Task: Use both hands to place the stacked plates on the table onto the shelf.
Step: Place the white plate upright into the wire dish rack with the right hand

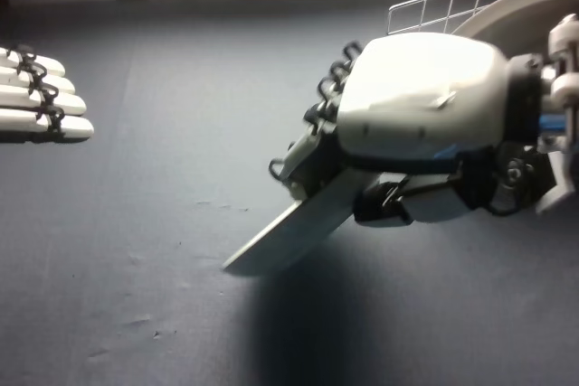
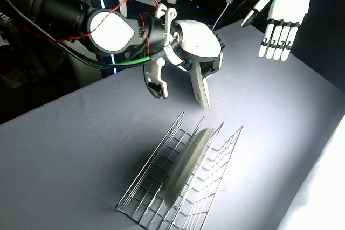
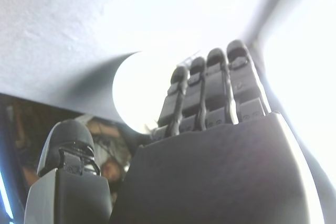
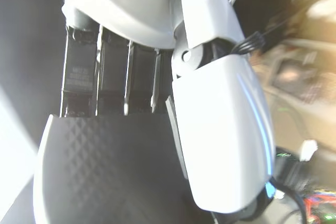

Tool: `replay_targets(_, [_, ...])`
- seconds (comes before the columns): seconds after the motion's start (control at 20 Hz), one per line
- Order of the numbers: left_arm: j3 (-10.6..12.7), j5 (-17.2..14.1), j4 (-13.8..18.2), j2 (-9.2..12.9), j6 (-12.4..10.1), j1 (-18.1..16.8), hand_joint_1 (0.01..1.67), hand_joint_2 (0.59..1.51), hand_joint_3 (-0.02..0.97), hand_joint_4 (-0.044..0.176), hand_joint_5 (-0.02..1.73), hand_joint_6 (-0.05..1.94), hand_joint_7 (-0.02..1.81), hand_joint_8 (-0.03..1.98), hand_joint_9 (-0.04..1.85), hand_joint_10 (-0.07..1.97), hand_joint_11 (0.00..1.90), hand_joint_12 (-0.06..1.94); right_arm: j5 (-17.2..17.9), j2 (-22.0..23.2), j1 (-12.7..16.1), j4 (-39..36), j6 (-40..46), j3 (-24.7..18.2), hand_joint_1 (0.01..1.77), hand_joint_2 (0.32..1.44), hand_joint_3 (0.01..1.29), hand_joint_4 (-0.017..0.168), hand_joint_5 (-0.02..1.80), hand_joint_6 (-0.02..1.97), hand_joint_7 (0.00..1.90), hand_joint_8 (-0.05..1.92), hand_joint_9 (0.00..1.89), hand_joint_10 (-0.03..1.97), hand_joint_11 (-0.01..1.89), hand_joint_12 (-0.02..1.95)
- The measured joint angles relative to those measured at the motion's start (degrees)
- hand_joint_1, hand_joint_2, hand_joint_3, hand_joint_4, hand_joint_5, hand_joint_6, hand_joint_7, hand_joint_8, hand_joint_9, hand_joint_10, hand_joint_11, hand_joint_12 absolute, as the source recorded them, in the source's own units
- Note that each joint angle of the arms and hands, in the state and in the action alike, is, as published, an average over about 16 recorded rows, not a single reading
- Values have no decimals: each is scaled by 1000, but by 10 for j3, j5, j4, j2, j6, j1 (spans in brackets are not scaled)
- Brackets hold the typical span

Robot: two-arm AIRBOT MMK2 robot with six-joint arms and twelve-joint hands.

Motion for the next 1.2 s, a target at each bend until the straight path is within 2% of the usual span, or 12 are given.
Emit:
replay_targets(0.35, [-2, -5, -9, 4, -1, -7, 15, 1108, 16, 2, 21, 12, 19, 1, 20, -1, 19, 13, 31, 36, 8, 103, 9, -21, 1341, 1052, 15, -9, 813, 1029, 955, 989, 995, 1229, 932, 1427])
replay_targets(0.8, [0, -7, -5, 0, -9, -14, 15, 1108, 16, 2, 22, 12, 17, 1, 20, 0, 19, 13, 89, 71, 8, 183, 46, -31, 1342, 1051, 15, -9, 817, 1053, 967, 968, 998, 1204, 934, 1399])
replay_targets(0.95, [2, -7, 0, -1, -15, -17, 15, 1108, 16, 2, 22, 12, 17, 1, 20, -1, 19, 13, 86, 80, 11, 208, 69, -33, 1343, 1051, 15, -9, 823, 1037, 973, 957, 1001, 1196, 943, 1400])
replay_targets(1.2, [5, -8, 23, -5, -33, -32, 15, 1109, 16, 2, 21, 12, 17, 1, 21, 0, 19, 13, 56, 89, 23, 257, 108, -38, 1346, 1052, 15, -9, 824, 1016, 970, 960, 1000, 1199, 955, 1409])
